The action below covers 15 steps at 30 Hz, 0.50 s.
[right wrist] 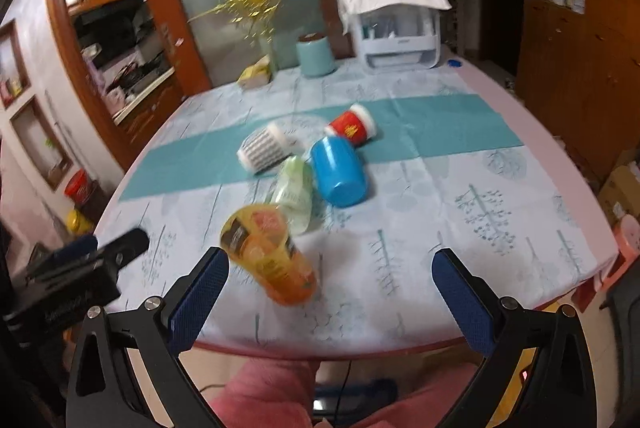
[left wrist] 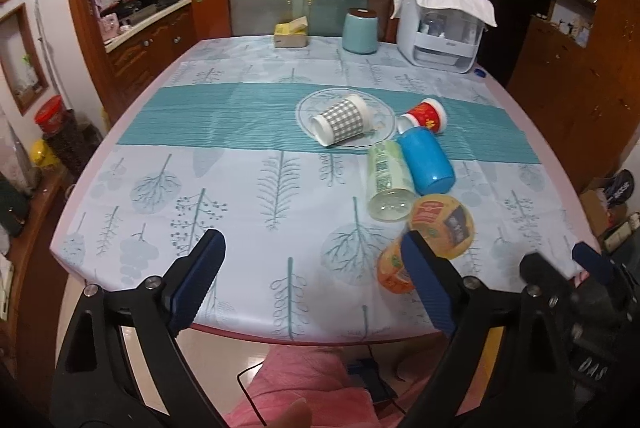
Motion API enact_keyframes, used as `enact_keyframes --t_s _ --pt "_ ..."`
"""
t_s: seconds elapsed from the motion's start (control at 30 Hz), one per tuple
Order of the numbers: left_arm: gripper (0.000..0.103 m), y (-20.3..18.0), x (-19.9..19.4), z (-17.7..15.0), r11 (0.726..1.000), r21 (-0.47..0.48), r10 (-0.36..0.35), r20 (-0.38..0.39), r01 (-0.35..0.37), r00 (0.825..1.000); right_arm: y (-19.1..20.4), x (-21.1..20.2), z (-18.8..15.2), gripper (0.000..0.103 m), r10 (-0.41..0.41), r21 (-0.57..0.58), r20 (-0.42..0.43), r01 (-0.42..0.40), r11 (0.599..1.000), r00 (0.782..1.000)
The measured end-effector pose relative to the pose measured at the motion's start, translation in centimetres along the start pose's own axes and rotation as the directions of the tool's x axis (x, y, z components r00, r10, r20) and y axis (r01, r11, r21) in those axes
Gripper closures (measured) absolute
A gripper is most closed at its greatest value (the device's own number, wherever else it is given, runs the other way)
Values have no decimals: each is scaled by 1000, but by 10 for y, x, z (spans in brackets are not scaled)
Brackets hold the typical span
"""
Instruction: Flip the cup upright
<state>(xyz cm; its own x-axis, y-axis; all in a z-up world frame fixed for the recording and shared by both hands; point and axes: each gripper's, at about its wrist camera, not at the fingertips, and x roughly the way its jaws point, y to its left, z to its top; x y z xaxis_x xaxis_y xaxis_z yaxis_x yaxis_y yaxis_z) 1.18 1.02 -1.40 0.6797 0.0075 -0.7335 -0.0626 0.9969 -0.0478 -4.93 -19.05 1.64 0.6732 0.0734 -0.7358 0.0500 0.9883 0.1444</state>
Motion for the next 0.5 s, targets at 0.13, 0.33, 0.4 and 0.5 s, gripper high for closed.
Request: enact_keyframes --t_s 0.13,0.33,0.4,0.5 --pt "10 -2 5 -4 1000 6 0 -16 0 1000 10 18 -8 0 7 -21 -29 -8 1000 1000" --pt "4 -5 8 -6 1000 18 12 -13 -12 1000 18 24 -9 0 11 -34 -15 -12 999 1000" --pt "3 -4 7 -6 1000 18 19 -6 -19 1000 18 27 -9 0 11 -32 -14 -12 999 1000" --pt "1 -5 7 -6 999 20 29 -3 -29 1000 17 26 -8 0 13 -32 -17 -14 999 1000"
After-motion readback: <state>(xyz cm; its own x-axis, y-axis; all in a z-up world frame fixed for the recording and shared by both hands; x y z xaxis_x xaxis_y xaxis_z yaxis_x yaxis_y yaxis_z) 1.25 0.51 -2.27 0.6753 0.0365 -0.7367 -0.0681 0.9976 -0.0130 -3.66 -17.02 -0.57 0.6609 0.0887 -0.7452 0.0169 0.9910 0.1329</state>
